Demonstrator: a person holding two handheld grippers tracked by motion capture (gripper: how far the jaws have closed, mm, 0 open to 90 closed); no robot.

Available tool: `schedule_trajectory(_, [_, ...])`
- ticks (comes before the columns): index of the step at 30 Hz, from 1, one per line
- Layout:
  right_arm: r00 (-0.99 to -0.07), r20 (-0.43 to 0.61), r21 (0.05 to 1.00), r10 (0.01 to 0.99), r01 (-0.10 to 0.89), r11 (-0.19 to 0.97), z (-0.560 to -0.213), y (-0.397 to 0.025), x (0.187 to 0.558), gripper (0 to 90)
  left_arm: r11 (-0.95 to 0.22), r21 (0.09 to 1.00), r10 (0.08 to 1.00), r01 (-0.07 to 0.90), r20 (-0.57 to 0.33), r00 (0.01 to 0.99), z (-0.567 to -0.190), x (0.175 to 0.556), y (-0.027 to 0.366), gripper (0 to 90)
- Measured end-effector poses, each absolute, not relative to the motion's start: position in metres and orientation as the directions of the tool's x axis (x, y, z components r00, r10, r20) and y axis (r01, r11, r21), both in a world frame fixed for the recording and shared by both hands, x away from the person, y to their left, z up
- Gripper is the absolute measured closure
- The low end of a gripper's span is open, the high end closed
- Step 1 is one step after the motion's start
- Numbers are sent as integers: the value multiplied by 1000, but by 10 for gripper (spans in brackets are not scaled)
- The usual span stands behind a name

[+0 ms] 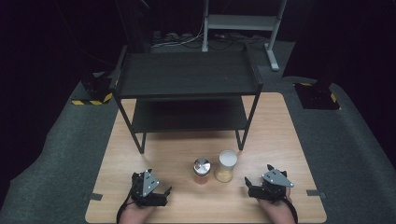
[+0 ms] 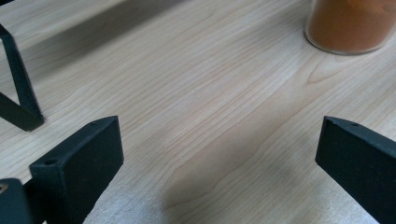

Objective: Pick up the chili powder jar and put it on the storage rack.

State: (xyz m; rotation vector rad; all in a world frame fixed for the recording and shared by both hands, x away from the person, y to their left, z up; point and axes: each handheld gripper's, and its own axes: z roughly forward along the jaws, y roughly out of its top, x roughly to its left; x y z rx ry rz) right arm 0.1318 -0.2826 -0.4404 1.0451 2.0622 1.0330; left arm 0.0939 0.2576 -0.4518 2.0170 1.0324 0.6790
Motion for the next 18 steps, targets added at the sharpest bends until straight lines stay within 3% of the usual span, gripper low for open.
schedule_trajectory(18, [-512, -145, 835, 847, 396, 383, -438, -287, 138, 0, -397, 819, 834, 415, 133, 535, -453, 87, 253, 12])
